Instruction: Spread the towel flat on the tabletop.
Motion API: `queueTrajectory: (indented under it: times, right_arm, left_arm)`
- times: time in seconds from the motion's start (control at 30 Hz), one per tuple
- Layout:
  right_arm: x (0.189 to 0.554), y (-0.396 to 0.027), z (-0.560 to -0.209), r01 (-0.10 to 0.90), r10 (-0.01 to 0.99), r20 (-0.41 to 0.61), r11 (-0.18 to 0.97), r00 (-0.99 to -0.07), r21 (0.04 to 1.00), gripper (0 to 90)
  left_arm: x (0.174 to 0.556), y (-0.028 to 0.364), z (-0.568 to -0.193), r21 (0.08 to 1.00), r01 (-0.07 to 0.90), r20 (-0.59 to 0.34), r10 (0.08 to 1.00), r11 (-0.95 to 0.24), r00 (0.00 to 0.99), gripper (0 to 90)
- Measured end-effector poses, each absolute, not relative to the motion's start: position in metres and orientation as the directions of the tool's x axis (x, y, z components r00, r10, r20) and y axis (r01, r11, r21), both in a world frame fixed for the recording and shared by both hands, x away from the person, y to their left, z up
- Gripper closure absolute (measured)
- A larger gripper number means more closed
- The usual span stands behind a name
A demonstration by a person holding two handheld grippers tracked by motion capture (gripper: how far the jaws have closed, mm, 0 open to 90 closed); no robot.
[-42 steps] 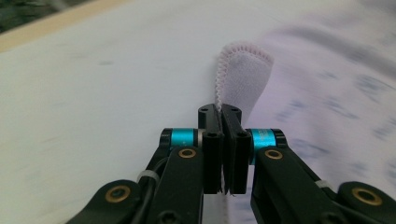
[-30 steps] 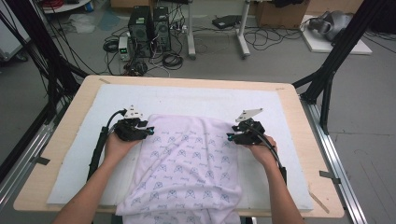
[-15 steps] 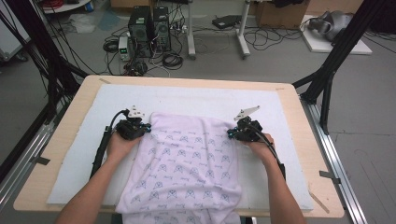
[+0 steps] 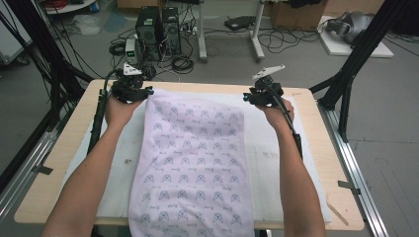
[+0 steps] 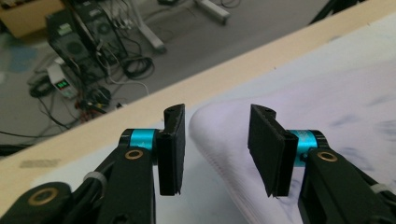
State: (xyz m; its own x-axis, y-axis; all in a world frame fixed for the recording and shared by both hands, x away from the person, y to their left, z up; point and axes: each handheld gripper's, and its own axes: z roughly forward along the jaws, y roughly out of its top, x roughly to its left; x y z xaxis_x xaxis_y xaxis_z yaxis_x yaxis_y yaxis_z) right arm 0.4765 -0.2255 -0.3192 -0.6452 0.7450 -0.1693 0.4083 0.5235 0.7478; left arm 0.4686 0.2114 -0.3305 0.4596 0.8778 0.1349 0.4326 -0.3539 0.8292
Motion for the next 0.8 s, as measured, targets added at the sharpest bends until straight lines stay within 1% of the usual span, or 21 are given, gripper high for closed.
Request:
queueTrajectory:
  times: [0.1,0.17,0.23,0.3,0.37,0.57,0.7,0.8]
  right_arm:
    - [0.466,-0.22,-0.339,0.402,0.713,-0.166,0.554,-0.681,0.729,61.4]
    - [0.459,-0.22,-0.347,0.417,0.708,-0.125,0.538,-0.695,0.733,59.6]
    - [0.45,-0.219,-0.355,0.444,0.69,-0.089,0.553,-0.718,0.705,54.9]
    - [0.438,-0.218,-0.36,0.411,0.673,-0.1,0.556,-0.733,0.722,55.3]
    - [0.425,-0.219,-0.363,0.409,0.66,-0.07,0.542,-0.748,0.734,53.8]
    - [0.383,-0.215,-0.373,0.365,0.611,-0.066,0.553,-0.789,0.749,50.6]
    - [0.359,-0.217,-0.378,0.353,0.593,-0.051,0.543,-0.803,0.762,44.2]
    - [0.343,-0.218,-0.383,0.339,0.58,-0.049,0.539,-0.813,0.771,42.0]
  left_arm:
    - [0.456,0.218,-0.35,0.817,0.447,0.118,0.866,-0.363,0.487,54.1]
    - [0.445,0.221,-0.364,0.808,0.466,0.088,0.857,-0.36,0.508,52.5]
    - [0.433,0.223,-0.375,0.799,0.473,0.079,0.844,-0.372,0.53,51.7]
    - [0.421,0.224,-0.385,0.796,0.471,0.068,0.83,-0.38,0.554,50.8]
    - [0.408,0.225,-0.393,0.792,0.477,0.046,0.817,-0.381,0.575,49.2]
    - [0.368,0.225,-0.399,0.807,0.432,0.051,0.776,-0.403,0.628,46.2]
    - [0.341,0.225,-0.401,0.811,0.405,0.063,0.751,-0.423,0.657,44.2]
    - [0.323,0.226,-0.403,0.818,0.397,0.055,0.744,-0.416,0.666,41.7]
